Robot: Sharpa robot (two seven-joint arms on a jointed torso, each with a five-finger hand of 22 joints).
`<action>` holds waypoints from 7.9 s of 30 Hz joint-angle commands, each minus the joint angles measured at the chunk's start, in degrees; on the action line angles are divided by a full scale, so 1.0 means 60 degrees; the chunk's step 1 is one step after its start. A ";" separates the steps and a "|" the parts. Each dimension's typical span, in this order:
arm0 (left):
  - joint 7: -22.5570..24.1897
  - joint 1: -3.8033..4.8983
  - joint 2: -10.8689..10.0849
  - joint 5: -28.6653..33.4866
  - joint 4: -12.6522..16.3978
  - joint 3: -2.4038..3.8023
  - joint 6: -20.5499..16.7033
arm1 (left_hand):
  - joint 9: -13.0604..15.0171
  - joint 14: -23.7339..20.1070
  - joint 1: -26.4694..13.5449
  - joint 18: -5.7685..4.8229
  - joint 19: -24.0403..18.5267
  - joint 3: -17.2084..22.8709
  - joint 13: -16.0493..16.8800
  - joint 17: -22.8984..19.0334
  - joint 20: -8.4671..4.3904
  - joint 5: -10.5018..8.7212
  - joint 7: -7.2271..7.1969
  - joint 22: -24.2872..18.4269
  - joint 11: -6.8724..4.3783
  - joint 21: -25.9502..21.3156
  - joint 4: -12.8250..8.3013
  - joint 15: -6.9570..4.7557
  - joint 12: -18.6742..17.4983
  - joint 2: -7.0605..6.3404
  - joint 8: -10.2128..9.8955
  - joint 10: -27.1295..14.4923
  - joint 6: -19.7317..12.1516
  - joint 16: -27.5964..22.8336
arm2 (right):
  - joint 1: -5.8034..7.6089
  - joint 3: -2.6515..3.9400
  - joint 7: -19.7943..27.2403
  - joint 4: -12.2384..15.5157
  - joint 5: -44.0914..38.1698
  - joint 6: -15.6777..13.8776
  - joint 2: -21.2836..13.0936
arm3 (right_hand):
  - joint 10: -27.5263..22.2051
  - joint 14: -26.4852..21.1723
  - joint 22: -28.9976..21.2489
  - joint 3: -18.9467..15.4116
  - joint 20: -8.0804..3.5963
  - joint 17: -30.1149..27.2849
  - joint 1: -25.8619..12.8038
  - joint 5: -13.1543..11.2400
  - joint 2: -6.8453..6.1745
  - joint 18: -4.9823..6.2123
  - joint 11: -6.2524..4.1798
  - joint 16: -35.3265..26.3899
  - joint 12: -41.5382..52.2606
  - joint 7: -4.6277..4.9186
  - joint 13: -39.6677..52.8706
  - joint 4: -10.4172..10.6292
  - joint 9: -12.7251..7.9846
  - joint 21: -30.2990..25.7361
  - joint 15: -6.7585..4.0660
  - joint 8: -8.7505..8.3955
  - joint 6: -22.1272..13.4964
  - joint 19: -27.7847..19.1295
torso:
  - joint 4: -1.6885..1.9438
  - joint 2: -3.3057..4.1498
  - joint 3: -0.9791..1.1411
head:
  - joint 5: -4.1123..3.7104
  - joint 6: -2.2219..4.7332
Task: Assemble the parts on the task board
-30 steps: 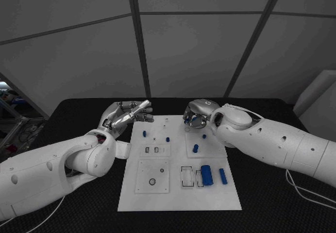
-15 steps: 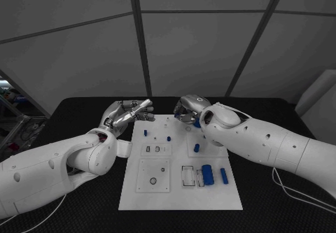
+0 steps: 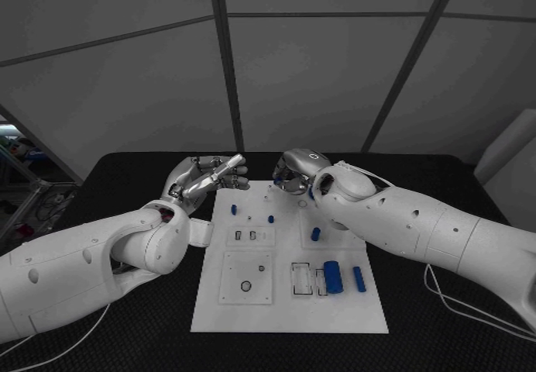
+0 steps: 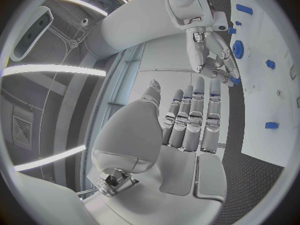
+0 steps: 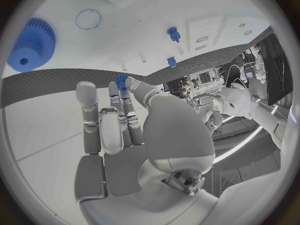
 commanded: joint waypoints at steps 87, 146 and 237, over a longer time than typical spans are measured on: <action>0.0000 0.0202 0.0111 -0.0057 -0.0130 0.0013 0.0097 | -0.0010 -0.0050 -0.0030 0.0476 -0.0017 -0.0071 -0.0003 0.0026 0.0050 -0.0012 0.0059 -0.0012 0.0012 0.0053 -0.0022 0.0026 -0.0042 0.0045 -0.0061 -0.0068 -0.0036 -0.0094 | 0.0008 -0.0083 0.0165 -0.0130 0.0267 0.0080 0.0034 | -0.2592 0.0138 -0.1548 -0.0377 0.0395 -0.1046 -0.0071 -0.0211 -0.0620 0.0234 0.0497 -0.0453 0.0047 0.0266 -0.0254 -0.0022 -0.0161 -0.0739 0.0368 -0.0176 -0.1698 -0.1148 | -0.0159 -0.0052 0.0051 | 0.0203 -0.0116; -0.0046 0.0195 0.0187 -0.0057 -0.0460 0.0006 0.0178 | -0.0007 -0.0060 -0.0046 0.0475 -0.0037 -0.0087 -0.0003 0.0038 0.0058 -0.0013 0.0061 -0.0014 0.0019 0.0055 -0.0028 0.0035 -0.0049 0.0063 -0.0065 -0.0098 -0.0036 -0.0132 | 0.0091 0.0335 -0.0714 0.0260 0.2419 0.2432 -0.1624 | 0.1175 0.0944 0.1481 -0.3421 0.0186 0.2908 0.0826 0.0884 -0.0684 -0.0314 0.0093 0.1568 1.2390 0.0246 1.1360 0.2654 -0.0035 0.1090 0.0098 0.1347 -0.2623 0.0808 | -0.0259 -0.0050 0.0141 | 0.0152 -0.0137; -0.0044 0.0198 0.0334 -0.0057 -0.0566 0.0010 0.0173 | -0.0006 -0.0069 -0.0041 0.0475 -0.0054 -0.0091 -0.0002 0.0049 0.0064 -0.0013 0.0060 -0.0016 0.0022 0.0056 -0.0042 0.0041 -0.0049 0.0083 -0.0069 -0.0118 -0.0041 -0.0165 | 0.0075 -0.0405 -0.0483 0.0452 -0.0312 0.0696 0.0390 | 0.1609 0.0983 0.1995 -0.2297 -0.0176 0.3073 0.0540 0.1077 -0.0236 -0.0400 -0.0344 0.1626 1.2779 -0.0230 1.1951 0.2071 0.0116 0.1433 -0.0285 0.1445 -0.0796 0.0995 | -0.0248 -0.0033 0.0155 | 0.0303 -0.0172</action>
